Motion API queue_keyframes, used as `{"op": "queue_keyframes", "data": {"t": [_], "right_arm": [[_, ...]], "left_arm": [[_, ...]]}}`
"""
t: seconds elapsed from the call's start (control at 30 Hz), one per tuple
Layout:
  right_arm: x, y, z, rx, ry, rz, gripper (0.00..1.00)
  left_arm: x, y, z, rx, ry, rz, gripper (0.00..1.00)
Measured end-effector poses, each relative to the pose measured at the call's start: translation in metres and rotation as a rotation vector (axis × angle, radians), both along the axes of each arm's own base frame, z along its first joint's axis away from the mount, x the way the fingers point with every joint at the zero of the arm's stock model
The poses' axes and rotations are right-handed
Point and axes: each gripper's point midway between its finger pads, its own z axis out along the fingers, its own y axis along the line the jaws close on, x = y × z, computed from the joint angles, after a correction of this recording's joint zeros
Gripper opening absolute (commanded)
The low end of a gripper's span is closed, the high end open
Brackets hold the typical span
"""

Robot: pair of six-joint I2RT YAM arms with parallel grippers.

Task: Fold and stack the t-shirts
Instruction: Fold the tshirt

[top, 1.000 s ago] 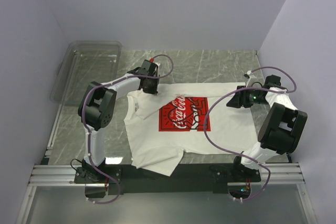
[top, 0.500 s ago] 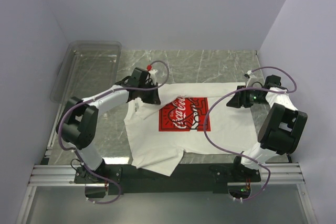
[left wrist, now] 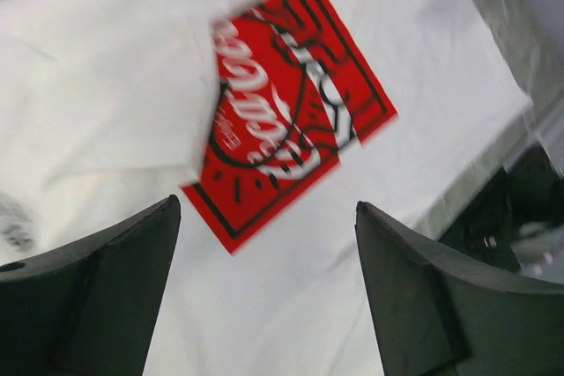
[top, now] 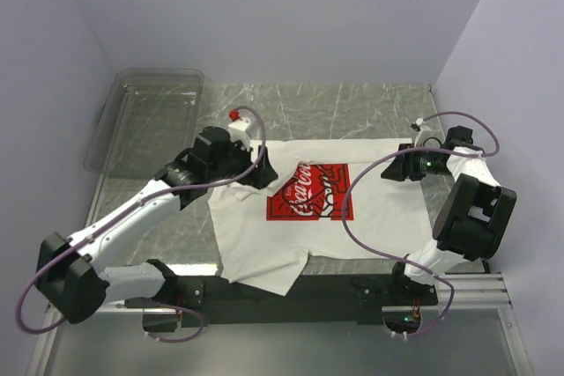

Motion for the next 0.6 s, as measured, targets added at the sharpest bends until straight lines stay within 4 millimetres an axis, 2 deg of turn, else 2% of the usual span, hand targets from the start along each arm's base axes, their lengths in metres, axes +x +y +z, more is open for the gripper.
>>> {"op": "queue_keyframes", "data": {"t": [0.03, 0.1, 0.17, 0.27, 0.33, 0.37, 0.6], "right_arm": [[0.0, 0.0, 0.0, 0.0, 0.0, 0.0, 0.64], [0.0, 0.0, 0.0, 0.0, 0.0, 0.0, 0.64], [0.0, 0.0, 0.0, 0.0, 0.0, 0.0, 0.64], [0.0, 0.0, 0.0, 0.0, 0.0, 0.0, 0.64], [0.0, 0.0, 0.0, 0.0, 0.0, 0.0, 0.64], [0.0, 0.0, 0.0, 0.0, 0.0, 0.0, 0.64], [0.0, 0.0, 0.0, 0.0, 0.0, 0.0, 0.64]], "left_arm": [[0.007, 0.005, 0.014, -0.009, -0.051, 0.041, 0.84], [0.021, 0.012, 0.027, 0.003, -0.098, 0.107, 0.75], [0.037, 0.011, 0.023, 0.039, -0.098, 0.147, 0.66], [0.053, 0.008, -0.019, 0.134, -0.025, 0.174, 0.65], [0.052, 0.012, -0.054, 0.214, 0.047, 0.181, 0.66], [0.05, 0.014, -0.065, 0.241, 0.07, 0.181, 0.66], [0.048, 0.006, -0.101, 0.335, 0.112, 0.157, 0.65]]}}
